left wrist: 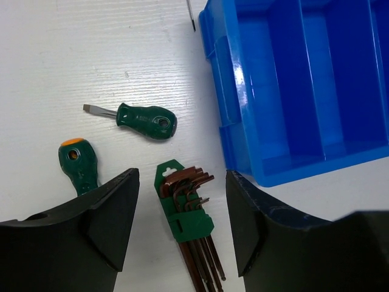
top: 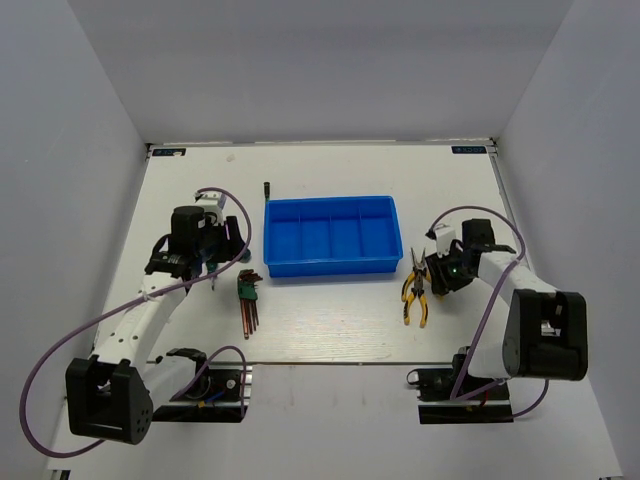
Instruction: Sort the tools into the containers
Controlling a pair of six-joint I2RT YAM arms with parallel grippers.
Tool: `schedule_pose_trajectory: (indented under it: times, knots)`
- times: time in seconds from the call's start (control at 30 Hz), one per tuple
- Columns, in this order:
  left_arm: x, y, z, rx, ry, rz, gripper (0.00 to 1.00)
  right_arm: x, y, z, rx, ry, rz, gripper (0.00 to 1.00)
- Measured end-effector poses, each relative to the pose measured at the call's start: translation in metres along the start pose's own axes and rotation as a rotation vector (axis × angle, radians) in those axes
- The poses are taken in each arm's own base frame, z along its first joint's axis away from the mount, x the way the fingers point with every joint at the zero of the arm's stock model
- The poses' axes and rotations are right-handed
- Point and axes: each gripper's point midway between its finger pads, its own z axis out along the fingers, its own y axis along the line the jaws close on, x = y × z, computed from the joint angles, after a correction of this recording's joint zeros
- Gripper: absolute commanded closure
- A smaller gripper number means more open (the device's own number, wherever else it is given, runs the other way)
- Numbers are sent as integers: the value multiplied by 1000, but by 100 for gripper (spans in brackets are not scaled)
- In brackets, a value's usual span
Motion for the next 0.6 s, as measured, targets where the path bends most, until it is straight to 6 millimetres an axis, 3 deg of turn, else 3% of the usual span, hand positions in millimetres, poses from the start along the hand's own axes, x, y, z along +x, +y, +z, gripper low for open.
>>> schedule_pose_trajectory:
  times: [0.23,0.33,0.4,0.6]
  knots:
    - [-2,-1,-2,5,-11,2,35,-15,-8,7,0,-10,-6,59]
    - [-4,-2,-3,6,-19,3,36,-17,-7,9,7,-12,-35,79]
    - [-5,-2,-4,7,-23,4,38,-18,-6,10,7,-12,-54,100]
    - [-6,-2,-5,10,-27,7,40,-17,-4,7,7,-14,-58,100]
